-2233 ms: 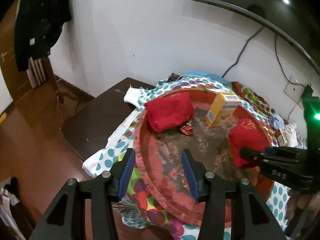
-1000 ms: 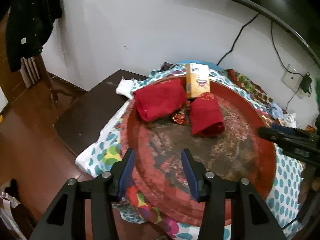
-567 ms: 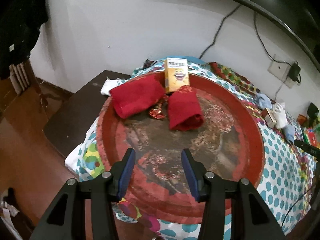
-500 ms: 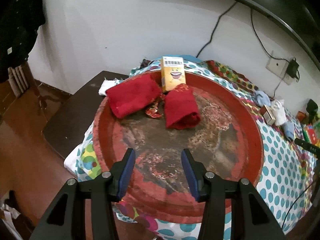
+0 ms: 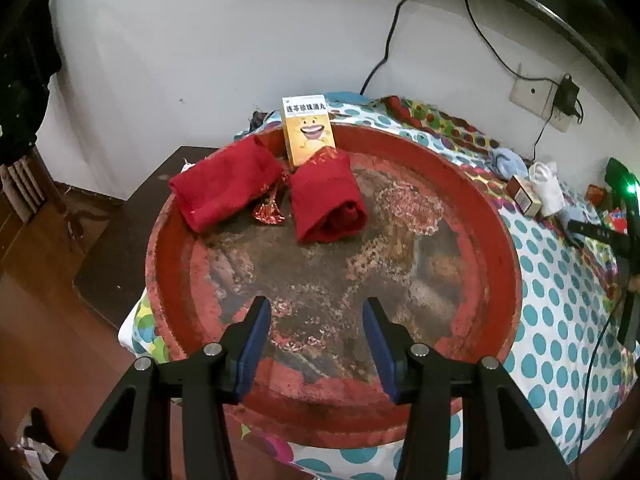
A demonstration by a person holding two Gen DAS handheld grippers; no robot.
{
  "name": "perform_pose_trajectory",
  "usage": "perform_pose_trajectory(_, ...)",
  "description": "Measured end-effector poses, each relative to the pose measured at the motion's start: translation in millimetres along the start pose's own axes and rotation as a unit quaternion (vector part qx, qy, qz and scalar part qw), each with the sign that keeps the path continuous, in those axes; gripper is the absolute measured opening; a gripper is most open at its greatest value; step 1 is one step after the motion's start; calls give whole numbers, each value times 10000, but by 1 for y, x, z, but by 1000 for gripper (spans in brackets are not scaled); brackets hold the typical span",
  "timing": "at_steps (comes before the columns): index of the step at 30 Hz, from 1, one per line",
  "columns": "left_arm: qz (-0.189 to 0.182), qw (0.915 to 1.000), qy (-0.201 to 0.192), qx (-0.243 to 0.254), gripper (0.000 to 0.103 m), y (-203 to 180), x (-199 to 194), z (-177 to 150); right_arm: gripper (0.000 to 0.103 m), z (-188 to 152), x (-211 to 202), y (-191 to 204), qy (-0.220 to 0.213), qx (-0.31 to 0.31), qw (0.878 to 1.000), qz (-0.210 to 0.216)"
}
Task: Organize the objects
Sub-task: 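Grasp the light blue sock with the right gripper and lift it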
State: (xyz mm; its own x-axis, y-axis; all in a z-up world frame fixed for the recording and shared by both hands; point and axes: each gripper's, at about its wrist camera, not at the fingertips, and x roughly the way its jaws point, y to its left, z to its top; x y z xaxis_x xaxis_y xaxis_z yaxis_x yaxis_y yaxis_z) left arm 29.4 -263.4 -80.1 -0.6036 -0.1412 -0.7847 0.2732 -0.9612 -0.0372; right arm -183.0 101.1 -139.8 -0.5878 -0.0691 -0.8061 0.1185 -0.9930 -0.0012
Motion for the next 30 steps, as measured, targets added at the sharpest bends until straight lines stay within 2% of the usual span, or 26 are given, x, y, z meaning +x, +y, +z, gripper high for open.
perform_pose_trajectory(8, -51, 10000, 55, 1, 49, -2, 5, -1, 71, 5, 16, 9, 31, -167, 9997, -184)
perform_pose_trajectory(13, -95, 9999, 139, 2, 49, -1, 11, -3, 71, 9, 20, 7, 50, -202, 9996, -189)
perform_pose_trajectory(19, -109, 9999, 61, -113, 49, 4, 11, -5, 71, 7, 24, 5, 38, -145, 9999, -83)
perform_pose_trajectory(24, -199, 9989, 240, -358, 49, 7, 12, -8, 76, 6, 27, 2, -56, -101, 9999, -16)
perform_pose_trajectory(30, -195, 9987, 341, -310, 49, -9, 5, -5, 85, 9, 31, 6, -12, -171, 9998, 31)
